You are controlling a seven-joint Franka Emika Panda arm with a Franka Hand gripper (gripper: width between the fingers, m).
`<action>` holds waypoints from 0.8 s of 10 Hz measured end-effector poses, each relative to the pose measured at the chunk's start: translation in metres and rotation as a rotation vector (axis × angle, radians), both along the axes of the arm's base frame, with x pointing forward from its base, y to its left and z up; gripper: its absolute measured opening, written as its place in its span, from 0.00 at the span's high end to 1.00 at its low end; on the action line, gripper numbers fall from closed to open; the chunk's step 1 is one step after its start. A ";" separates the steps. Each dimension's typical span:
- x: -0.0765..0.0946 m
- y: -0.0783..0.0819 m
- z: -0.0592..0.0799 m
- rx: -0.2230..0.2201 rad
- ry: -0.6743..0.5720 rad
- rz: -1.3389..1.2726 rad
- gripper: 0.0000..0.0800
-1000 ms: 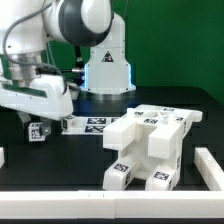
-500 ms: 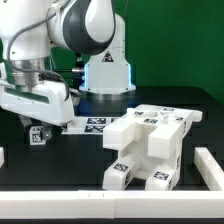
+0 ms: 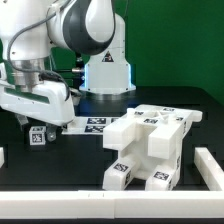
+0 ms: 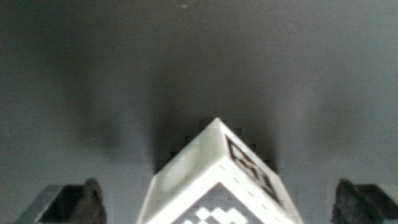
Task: Assemble chair
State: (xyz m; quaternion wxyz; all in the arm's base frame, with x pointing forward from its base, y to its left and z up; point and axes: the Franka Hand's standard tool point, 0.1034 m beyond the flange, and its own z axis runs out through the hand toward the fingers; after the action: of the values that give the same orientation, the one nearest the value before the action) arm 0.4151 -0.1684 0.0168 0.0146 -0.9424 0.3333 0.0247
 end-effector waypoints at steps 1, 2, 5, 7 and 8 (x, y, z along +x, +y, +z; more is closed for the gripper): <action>0.005 -0.001 0.005 -0.010 0.006 0.067 0.19; 0.008 -0.001 0.009 -0.029 0.018 0.162 0.19; 0.009 0.000 0.008 -0.027 0.046 0.533 0.19; 0.008 -0.001 0.008 -0.021 0.046 0.618 0.19; 0.007 -0.002 0.008 -0.016 0.047 0.704 0.19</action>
Offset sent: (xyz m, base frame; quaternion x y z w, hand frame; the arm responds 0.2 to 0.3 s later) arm 0.0068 -0.0011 0.0067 -0.0415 -0.0029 -0.3388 0.9399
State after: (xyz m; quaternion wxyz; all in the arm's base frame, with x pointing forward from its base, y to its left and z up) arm 0.4223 -0.1700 0.0243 -0.0100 -0.9988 -0.0118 0.0472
